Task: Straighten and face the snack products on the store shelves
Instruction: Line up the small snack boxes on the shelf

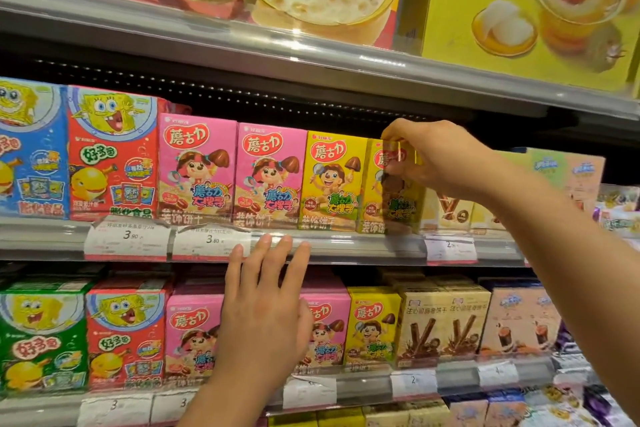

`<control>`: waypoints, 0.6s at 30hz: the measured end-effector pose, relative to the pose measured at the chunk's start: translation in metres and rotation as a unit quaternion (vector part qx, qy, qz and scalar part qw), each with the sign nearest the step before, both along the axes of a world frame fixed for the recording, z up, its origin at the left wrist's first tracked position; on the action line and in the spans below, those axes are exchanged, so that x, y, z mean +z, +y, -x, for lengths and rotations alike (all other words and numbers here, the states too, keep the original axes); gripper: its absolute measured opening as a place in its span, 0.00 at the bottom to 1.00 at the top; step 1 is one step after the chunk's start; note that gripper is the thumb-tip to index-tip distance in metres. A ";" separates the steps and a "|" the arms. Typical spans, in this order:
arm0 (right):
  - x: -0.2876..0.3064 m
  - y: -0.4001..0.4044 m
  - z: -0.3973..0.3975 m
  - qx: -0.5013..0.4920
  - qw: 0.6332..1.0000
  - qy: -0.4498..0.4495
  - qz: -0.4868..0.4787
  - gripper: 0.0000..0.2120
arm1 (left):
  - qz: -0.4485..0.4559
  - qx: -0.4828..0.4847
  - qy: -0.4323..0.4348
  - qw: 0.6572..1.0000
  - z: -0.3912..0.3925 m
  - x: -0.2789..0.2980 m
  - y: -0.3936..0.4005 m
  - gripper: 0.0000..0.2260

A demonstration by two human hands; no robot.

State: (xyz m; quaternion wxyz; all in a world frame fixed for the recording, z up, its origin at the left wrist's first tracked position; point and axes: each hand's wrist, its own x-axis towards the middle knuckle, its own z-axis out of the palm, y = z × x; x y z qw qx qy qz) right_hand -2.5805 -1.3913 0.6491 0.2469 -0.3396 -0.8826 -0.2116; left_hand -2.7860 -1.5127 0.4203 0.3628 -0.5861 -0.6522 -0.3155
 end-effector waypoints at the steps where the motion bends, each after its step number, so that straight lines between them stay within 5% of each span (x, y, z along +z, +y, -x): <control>1: 0.000 0.000 -0.001 0.008 1.000 0.000 0.003 0.21 | -0.004 0.002 -0.001 1.000 -0.001 0.000 0.001 0.28; 18: 0.020 0.011 0.039 0.145 0.989 0.021 0.036 0.16 | 0.030 0.004 -0.010 0.999 -0.001 0.000 -0.004 0.30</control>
